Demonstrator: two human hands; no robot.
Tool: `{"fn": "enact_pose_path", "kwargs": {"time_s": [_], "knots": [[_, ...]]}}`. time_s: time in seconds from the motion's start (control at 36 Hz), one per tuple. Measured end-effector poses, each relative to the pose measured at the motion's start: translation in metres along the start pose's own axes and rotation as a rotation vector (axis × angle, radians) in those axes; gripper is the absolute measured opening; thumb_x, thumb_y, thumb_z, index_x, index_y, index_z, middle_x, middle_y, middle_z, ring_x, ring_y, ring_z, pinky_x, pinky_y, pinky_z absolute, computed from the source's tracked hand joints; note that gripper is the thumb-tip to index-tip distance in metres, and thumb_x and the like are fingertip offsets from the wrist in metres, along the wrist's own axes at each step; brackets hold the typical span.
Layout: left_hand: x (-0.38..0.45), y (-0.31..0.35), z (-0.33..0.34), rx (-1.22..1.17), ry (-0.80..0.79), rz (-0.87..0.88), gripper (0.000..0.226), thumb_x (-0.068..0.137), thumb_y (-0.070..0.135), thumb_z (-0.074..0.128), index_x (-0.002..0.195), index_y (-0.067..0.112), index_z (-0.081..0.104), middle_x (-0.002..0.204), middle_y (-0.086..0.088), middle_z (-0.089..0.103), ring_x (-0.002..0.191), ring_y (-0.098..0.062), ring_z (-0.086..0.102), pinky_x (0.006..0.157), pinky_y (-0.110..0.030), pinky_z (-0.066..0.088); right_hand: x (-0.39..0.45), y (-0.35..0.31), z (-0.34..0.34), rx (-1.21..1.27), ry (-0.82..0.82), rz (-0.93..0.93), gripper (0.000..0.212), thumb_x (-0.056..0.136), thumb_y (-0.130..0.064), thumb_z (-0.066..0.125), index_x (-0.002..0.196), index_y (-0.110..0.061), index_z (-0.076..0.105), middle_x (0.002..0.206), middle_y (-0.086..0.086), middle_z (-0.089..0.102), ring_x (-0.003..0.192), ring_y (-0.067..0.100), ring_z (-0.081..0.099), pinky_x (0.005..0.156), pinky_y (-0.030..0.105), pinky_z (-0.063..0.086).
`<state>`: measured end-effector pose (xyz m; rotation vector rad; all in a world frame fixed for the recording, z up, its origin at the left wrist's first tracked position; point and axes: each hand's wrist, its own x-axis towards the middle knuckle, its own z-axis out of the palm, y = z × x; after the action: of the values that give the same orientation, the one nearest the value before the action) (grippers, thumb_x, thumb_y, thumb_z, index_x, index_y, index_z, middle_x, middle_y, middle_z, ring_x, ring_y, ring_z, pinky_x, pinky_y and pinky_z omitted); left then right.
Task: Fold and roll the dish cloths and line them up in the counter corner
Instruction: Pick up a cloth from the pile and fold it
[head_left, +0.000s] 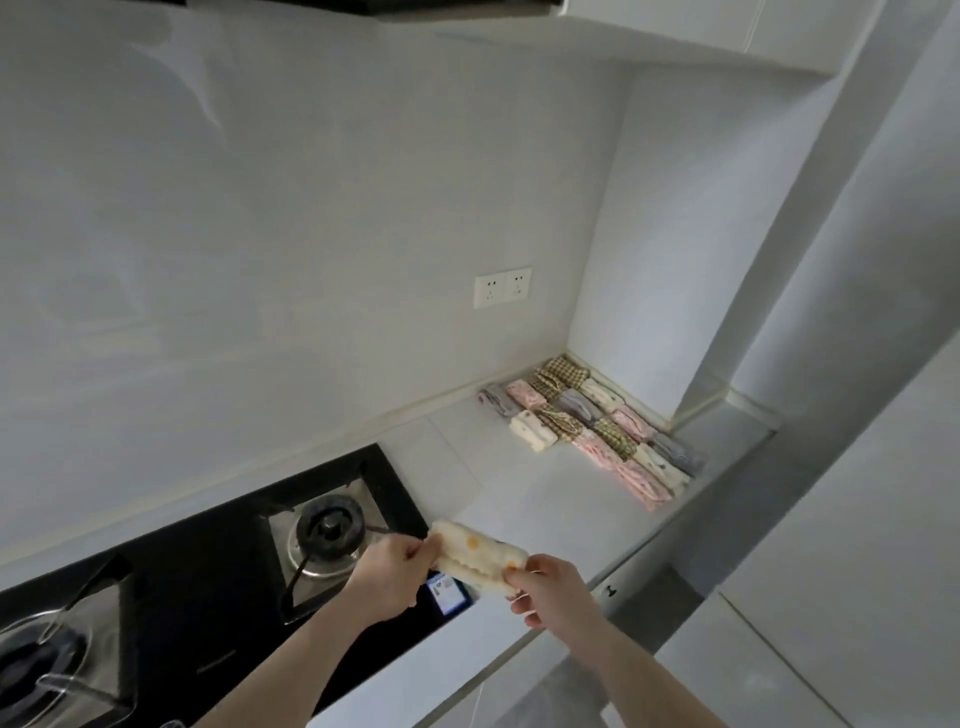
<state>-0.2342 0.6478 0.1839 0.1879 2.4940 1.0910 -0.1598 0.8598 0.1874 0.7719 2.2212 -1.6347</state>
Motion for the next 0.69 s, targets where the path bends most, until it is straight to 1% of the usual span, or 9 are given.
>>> {"fn": "enact_pose_path", "kwargs": {"time_s": [0.06,0.14,0.19,0.28,0.36,0.5,0.58,0.64,0.69], "knots": [[0.025,0.013,0.011,0.037,-0.02,0.002,0.056,0.103,0.054,0.041,0.065,0.018,0.06,0.052,0.0,0.062,0.05,-0.007,0.06,0.066,-0.026,0.05,0.02,0.0,-0.017,-0.001,0.031,0.035,0.013,0.094,-0.025,0.068,0.092,-0.014,0.064,0.074,0.001,0.071,0.056,0.006,0.065,0.054,0.017,0.05],[0.065,0.035,0.028,0.006,-0.063,-0.007,0.047,0.103,0.048,0.044,0.072,0.02,0.066,0.069,-0.001,0.07,0.064,-0.018,0.068,0.068,-0.032,0.057,0.051,0.002,-0.044,0.054,0.087,0.092,0.011,0.096,-0.024,0.066,0.092,-0.014,0.063,0.08,0.004,0.072,0.068,0.013,0.067,0.063,0.024,0.052],[0.085,0.05,0.038,-0.024,-0.089,-0.004,0.041,0.103,0.042,0.046,0.075,0.021,0.067,0.073,0.001,0.07,0.065,-0.017,0.067,0.068,-0.034,0.057,0.067,0.003,-0.059,0.119,0.137,0.157,0.011,0.098,-0.02,0.064,0.09,-0.012,0.061,0.085,0.008,0.07,0.074,0.019,0.066,0.07,0.03,0.053],[0.11,0.071,0.05,-0.053,-0.108,-0.008,0.035,0.102,0.038,0.047,0.078,0.024,0.068,0.075,0.002,0.07,0.066,-0.014,0.063,0.063,-0.031,0.054,0.093,0.005,-0.079,0.169,0.179,0.209,0.015,0.1,-0.022,0.059,0.092,-0.01,0.06,0.092,0.011,0.07,0.083,0.023,0.066,0.081,0.035,0.055],[0.133,0.085,0.059,-0.049,-0.142,-0.024,0.029,0.097,0.039,0.051,0.076,0.028,0.068,0.074,0.006,0.071,0.069,-0.014,0.065,0.068,-0.032,0.057,0.131,0.006,-0.099,0.246,0.218,0.29,0.015,0.099,-0.024,0.063,0.097,-0.009,0.06,0.097,0.012,0.07,0.09,0.024,0.067,0.084,0.036,0.058],[0.165,0.093,0.074,-0.031,-0.177,-0.088,0.018,0.095,0.032,0.055,0.085,0.026,0.068,0.076,0.008,0.073,0.071,-0.011,0.065,0.066,-0.026,0.055,0.195,0.013,-0.132,0.37,0.22,0.41,0.015,0.098,-0.016,0.064,0.103,-0.002,0.06,0.101,0.014,0.069,0.09,0.024,0.066,0.073,0.033,0.057],[0.18,0.094,0.085,-0.063,-0.154,-0.16,0.016,0.092,0.027,0.055,0.089,0.021,0.07,0.075,0.008,0.072,0.067,-0.01,0.063,0.064,-0.025,0.054,0.232,0.015,-0.152,0.365,0.202,0.431,0.017,0.097,-0.014,0.065,0.099,0.003,0.061,0.096,0.016,0.069,0.084,0.024,0.065,0.075,0.034,0.056],[0.189,0.097,0.089,-0.074,-0.134,-0.203,0.02,0.089,0.023,0.053,0.092,0.018,0.071,0.076,0.008,0.072,0.066,-0.009,0.063,0.062,-0.023,0.053,0.255,0.019,-0.165,0.342,0.18,0.388,0.017,0.098,-0.015,0.062,0.095,0.002,0.063,0.088,0.012,0.068,0.076,0.021,0.064,0.064,0.029,0.055],[0.197,0.1,0.093,-0.091,-0.107,-0.238,0.021,0.089,0.021,0.052,0.094,0.016,0.072,0.077,0.007,0.072,0.067,-0.009,0.063,0.06,-0.022,0.052,0.277,0.023,-0.177,0.295,0.131,0.303,0.013,0.1,-0.016,0.058,0.095,-0.004,0.062,0.083,0.006,0.064,0.07,0.016,0.061,0.054,0.022,0.052]]}}
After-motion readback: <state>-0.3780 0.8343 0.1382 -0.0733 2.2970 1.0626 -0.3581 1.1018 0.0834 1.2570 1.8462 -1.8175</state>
